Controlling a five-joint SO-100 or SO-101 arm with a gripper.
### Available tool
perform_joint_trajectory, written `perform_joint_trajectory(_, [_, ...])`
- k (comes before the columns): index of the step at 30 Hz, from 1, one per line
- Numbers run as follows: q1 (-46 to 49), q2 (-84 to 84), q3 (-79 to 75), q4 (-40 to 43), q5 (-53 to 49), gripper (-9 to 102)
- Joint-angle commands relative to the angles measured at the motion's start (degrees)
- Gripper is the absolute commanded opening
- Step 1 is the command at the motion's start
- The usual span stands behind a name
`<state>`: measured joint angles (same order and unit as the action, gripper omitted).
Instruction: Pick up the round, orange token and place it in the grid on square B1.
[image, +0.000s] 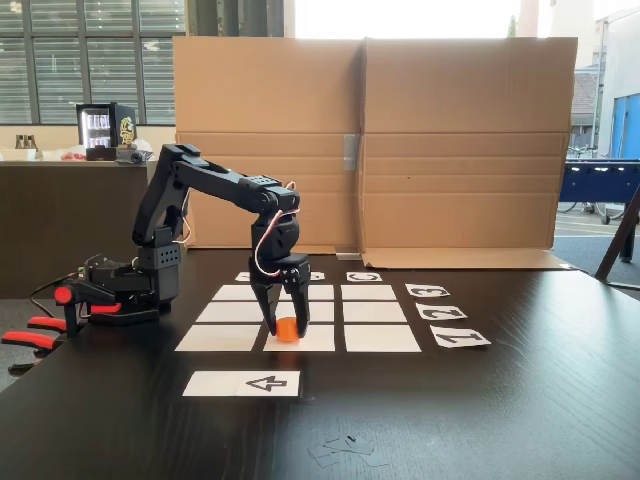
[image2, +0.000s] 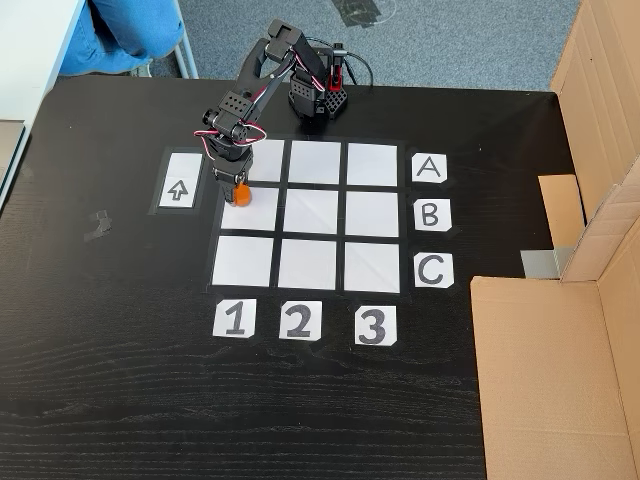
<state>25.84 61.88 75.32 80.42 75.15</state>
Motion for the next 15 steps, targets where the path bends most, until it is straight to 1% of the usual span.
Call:
perform_joint_trajectory(1, [-0.6, 0.7, -0.7, -0.3, 0.1, 45])
perform_joint_trajectory(3, [-0.7, 1.2, 0.5, -0.1, 0.1, 52])
perform_joint_trajectory(4, [-0.7, 1.7, 1.1, -0.1, -0.1, 53])
perform_joint_trajectory(9, [0.1, 7.4, 8.1, -2.5, -1.4, 55])
perform_joint_trajectory(15, [5.0, 22.9, 18.6, -7.6, -2.9, 57])
